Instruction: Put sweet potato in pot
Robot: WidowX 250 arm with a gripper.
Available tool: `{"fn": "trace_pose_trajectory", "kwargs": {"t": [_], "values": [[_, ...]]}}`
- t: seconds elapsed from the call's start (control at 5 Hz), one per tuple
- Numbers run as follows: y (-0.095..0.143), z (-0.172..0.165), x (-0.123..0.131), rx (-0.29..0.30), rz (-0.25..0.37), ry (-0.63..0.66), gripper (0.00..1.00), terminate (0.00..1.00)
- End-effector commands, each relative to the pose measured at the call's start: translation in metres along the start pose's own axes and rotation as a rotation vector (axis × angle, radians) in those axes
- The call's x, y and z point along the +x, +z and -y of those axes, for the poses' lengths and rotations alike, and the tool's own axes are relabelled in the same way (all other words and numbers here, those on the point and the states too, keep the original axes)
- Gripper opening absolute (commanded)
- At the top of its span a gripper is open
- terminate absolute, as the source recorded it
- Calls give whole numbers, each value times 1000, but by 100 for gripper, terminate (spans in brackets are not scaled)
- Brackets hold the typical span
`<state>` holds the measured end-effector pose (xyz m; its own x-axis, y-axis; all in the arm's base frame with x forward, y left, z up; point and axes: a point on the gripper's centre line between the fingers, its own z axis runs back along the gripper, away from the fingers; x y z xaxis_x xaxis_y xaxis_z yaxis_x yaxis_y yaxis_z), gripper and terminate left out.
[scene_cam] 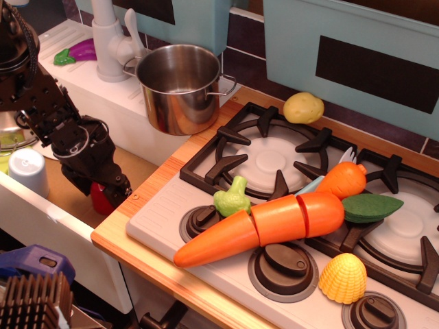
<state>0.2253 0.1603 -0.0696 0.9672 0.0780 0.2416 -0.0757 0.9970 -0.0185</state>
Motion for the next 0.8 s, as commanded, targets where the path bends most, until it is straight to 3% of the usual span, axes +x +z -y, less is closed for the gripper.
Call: {"fn": "trace_pose_trajectory", "kwargs": {"t": [0.0, 0.2, 0.6], "values": [[2, -6, 12, 23, 29, 3, 0, 0], [21, -2, 22, 50, 9, -4, 0, 0], [86, 15, 42, 172, -30, 10, 0, 0]]}}
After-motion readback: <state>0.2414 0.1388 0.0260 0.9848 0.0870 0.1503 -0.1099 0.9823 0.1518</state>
